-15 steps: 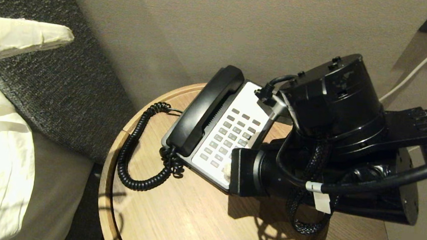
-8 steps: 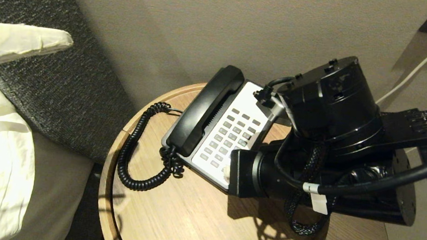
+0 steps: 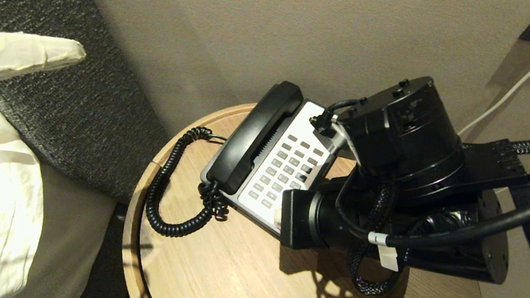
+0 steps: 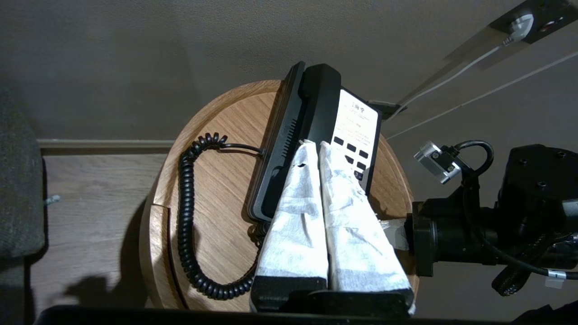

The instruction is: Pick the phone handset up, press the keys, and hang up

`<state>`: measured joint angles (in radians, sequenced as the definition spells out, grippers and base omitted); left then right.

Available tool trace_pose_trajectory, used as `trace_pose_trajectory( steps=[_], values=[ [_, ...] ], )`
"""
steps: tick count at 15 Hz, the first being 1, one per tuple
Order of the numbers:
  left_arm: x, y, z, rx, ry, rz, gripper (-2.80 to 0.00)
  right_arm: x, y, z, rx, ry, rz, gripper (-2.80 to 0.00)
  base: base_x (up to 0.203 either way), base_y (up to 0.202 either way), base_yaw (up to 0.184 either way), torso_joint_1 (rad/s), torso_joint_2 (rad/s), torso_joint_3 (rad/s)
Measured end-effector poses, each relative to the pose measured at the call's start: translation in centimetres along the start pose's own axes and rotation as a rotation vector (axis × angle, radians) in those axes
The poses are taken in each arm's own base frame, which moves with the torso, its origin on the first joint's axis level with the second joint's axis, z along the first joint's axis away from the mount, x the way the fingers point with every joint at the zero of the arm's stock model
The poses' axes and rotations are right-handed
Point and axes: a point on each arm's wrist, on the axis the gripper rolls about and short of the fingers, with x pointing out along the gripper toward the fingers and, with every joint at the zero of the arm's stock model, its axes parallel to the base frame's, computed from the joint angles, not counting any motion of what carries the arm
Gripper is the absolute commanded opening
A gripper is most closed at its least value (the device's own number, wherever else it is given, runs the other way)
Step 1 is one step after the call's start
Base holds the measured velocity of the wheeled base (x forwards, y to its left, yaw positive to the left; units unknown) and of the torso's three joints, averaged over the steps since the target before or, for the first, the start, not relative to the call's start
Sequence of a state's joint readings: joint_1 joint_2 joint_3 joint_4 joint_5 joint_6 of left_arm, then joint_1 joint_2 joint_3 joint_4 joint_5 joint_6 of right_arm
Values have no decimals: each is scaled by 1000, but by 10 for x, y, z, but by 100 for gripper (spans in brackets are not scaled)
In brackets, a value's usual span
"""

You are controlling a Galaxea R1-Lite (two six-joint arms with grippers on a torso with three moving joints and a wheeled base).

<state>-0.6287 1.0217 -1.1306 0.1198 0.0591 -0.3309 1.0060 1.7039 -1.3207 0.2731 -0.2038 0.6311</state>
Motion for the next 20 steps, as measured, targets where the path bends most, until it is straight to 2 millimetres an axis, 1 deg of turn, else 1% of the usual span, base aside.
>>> trace_pose_trajectory(
  steps=[4,8,10,13,15,17,19,20],
  values=[
    [-2,2,-4,-18,8,7,-280,-11,0,4,6,-21,13,-280,0,0,0,0,0,0],
    [-4,9,-16,-45,33,44,-280,-26,-3,5,13,-37,25,-280,0,0,0,0,0,0],
    [-7,17,-22,-74,27,122,-280,-35,-4,7,14,-46,28,-280,0,0,0,0,0,0],
    [-20,37,-34,-156,-34,381,-280,-52,-6,10,23,-77,39,-280,0,0,0,0,0,0],
    [-35,48,-48,-187,-58,522,-280,-59,-7,12,31,-112,28,-280,0,0,0,0,0,0],
    [-53,58,-69,-200,-76,637,-280,-66,-8,14,35,-132,35,-280,0,0,0,0,0,0],
    [-72,65,-98,-211,-73,735,-280,-74,-9,15,39,-145,45,-280,0,0,0,0,0,0],
    [-82,67,-117,-212,-60,773,-280,-77,-10,15,40,-150,49,-280,0,0,0,0,0,0]
  ],
)
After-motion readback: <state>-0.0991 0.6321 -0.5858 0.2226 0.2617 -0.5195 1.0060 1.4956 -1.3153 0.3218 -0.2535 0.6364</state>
